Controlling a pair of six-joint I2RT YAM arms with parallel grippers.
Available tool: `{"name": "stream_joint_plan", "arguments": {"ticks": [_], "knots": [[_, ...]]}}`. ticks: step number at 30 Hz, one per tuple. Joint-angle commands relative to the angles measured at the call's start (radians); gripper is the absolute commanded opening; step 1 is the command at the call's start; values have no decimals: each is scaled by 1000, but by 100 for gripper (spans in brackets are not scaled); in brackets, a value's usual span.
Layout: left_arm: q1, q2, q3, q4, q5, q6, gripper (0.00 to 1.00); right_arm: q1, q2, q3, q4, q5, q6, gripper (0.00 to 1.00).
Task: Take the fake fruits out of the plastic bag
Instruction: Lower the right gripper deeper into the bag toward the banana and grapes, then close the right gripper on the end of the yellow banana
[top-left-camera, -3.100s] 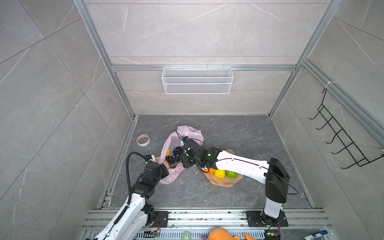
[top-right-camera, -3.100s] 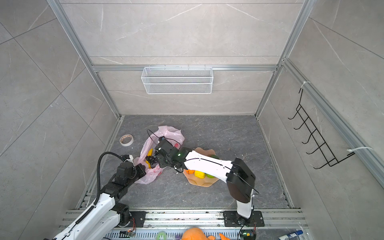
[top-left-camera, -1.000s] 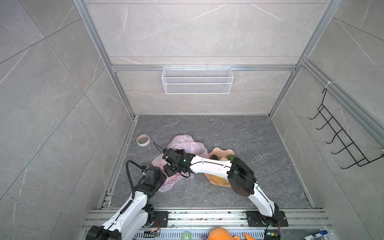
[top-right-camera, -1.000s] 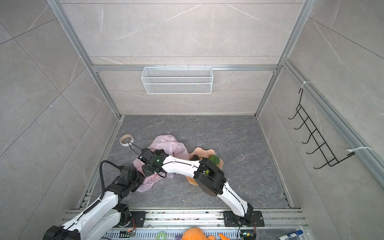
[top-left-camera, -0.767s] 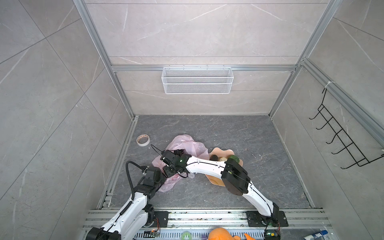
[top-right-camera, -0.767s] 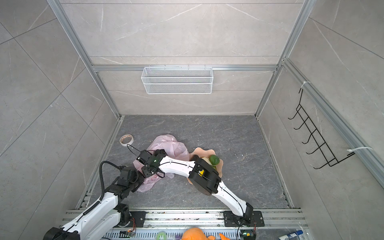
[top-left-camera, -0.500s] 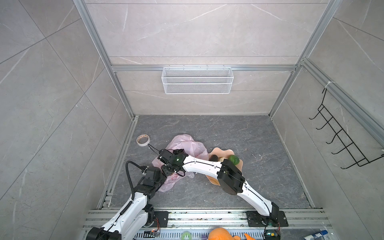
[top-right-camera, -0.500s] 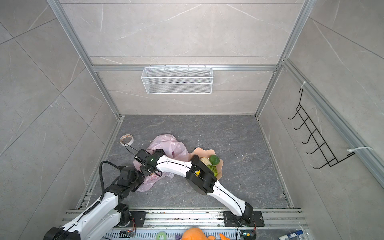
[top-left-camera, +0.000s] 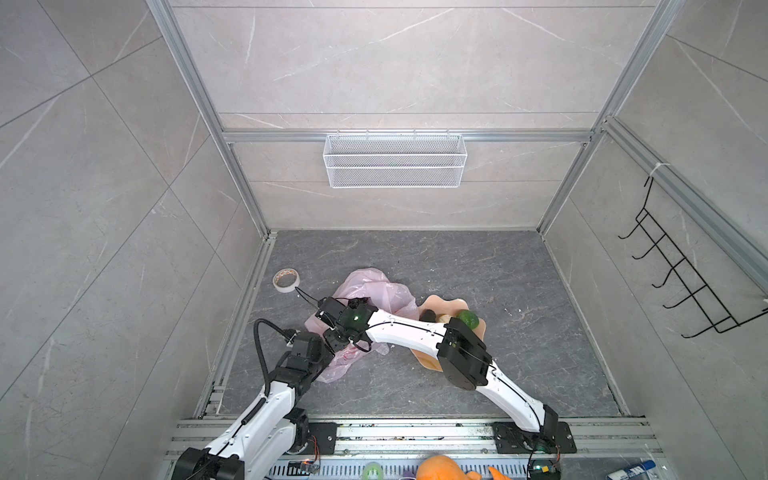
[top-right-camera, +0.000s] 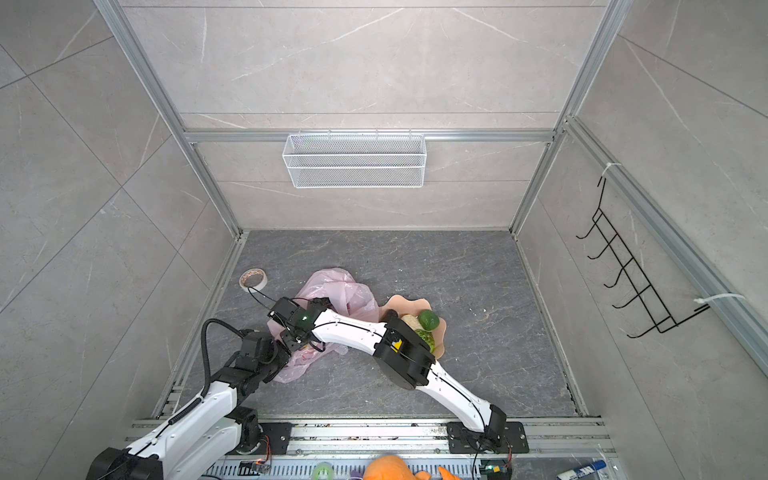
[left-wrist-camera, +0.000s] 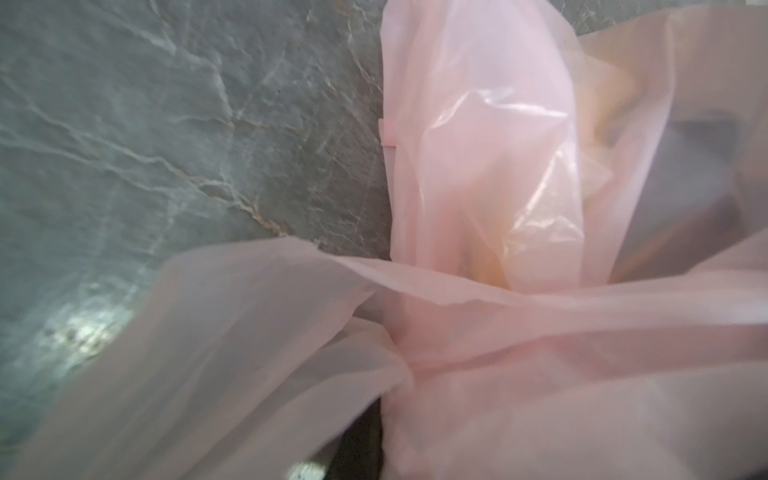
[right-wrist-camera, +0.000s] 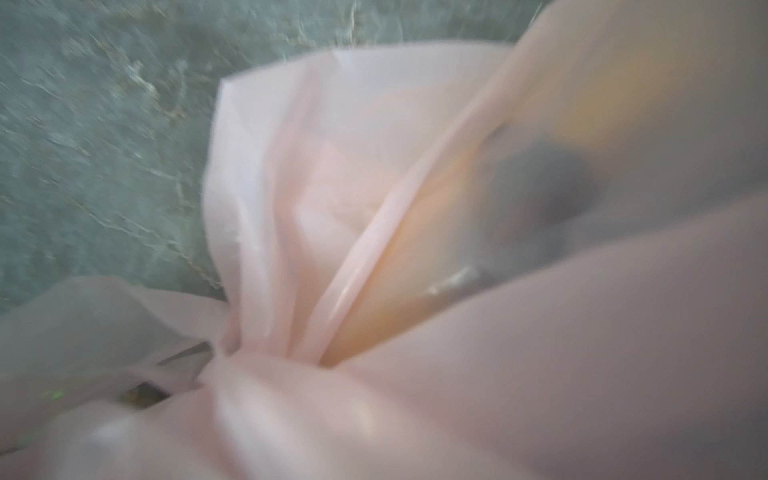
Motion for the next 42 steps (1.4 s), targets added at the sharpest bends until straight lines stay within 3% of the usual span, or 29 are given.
{"name": "stream_joint_plan", "arguments": {"ticks": [1, 7, 20, 33, 36, 39, 42], "knots": [[0, 18, 36, 4, 12, 50, 2, 8, -92, -2, 15, -14, -7, 38], [0, 51, 73, 41, 105, 140, 4, 9, -127, -30, 45, 1, -13, 38], [0, -25, 42, -5, 38, 91, 3, 7, -72, -78, 4, 53, -6, 43], [1, -17, 36, 22, 67, 87, 3, 5, 91, 100, -96, 70, -11, 50], [1, -13, 31, 27, 67, 88, 3, 5, 133, 147, -116, 54, -16, 47], [0, -4, 28, 32, 68, 86, 3, 4, 146, 194, -146, 42, -22, 29], [1, 15, 32, 27, 55, 82, 3, 4, 103, 198, -154, 32, -27, 22]]}}
